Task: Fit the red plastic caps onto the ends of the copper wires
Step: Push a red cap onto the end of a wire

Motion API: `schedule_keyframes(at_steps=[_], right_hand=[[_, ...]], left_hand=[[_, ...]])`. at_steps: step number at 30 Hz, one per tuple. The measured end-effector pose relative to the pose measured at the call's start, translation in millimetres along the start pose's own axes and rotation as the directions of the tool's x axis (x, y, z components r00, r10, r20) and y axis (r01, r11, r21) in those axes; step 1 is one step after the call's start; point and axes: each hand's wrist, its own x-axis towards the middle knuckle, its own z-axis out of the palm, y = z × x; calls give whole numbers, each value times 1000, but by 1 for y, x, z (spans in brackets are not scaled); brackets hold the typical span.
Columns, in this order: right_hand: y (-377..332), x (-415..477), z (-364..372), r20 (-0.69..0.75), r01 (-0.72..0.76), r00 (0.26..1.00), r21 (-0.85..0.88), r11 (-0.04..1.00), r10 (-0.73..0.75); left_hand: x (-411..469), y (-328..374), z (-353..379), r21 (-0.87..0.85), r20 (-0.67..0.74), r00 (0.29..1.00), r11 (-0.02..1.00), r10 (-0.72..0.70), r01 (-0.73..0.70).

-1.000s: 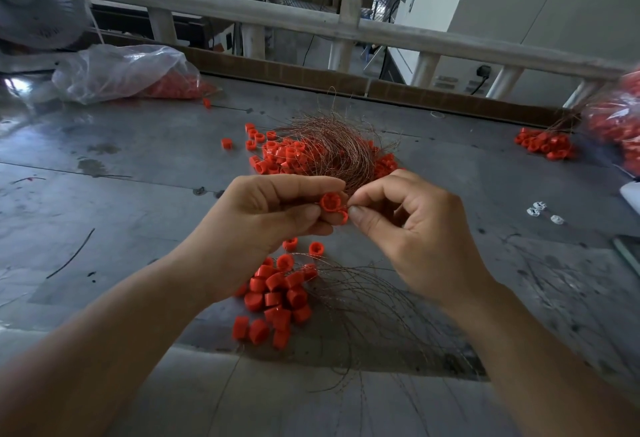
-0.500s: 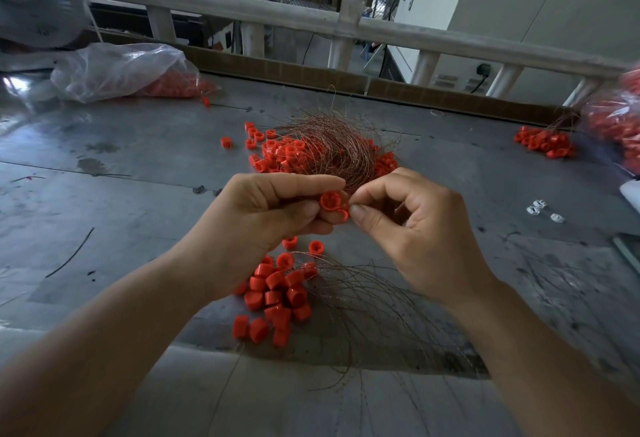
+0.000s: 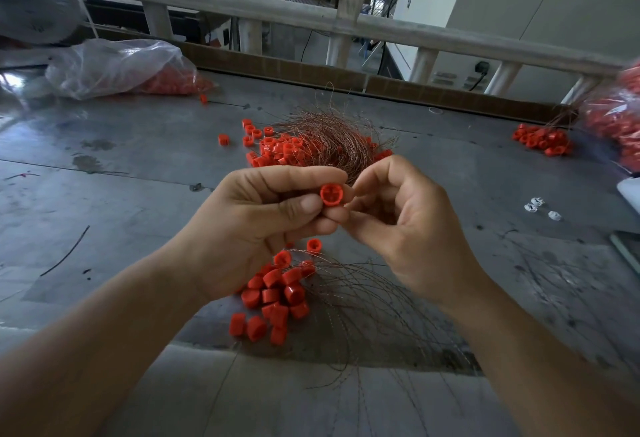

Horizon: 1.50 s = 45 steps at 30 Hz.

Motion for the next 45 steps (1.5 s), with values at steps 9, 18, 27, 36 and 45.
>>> schedule_keyframes(at_steps=[9,18,27,36,45], right_hand=[[5,9,-31,-18,-111,994,-178,978,109],[54,21,-56,-150,-332,943,-490,806,297],[79,36,-31,-222,-295,955,-628,720,198],[81,33,-34,-176,-239,971,-646,725,163],[58,27,-47,-217,-269,951,-215,939,223]], left_hand=[[0,2,1,-53,-50,998,998,-26,23],[0,-1,0,-31,-83,983,987,-163,161],[-1,1,3,-6,-74,981,984,-178,178],[0,1,3,5,-88,980,983,-180,181],[-1,1,4,31,-92,981,984,-170,174]])
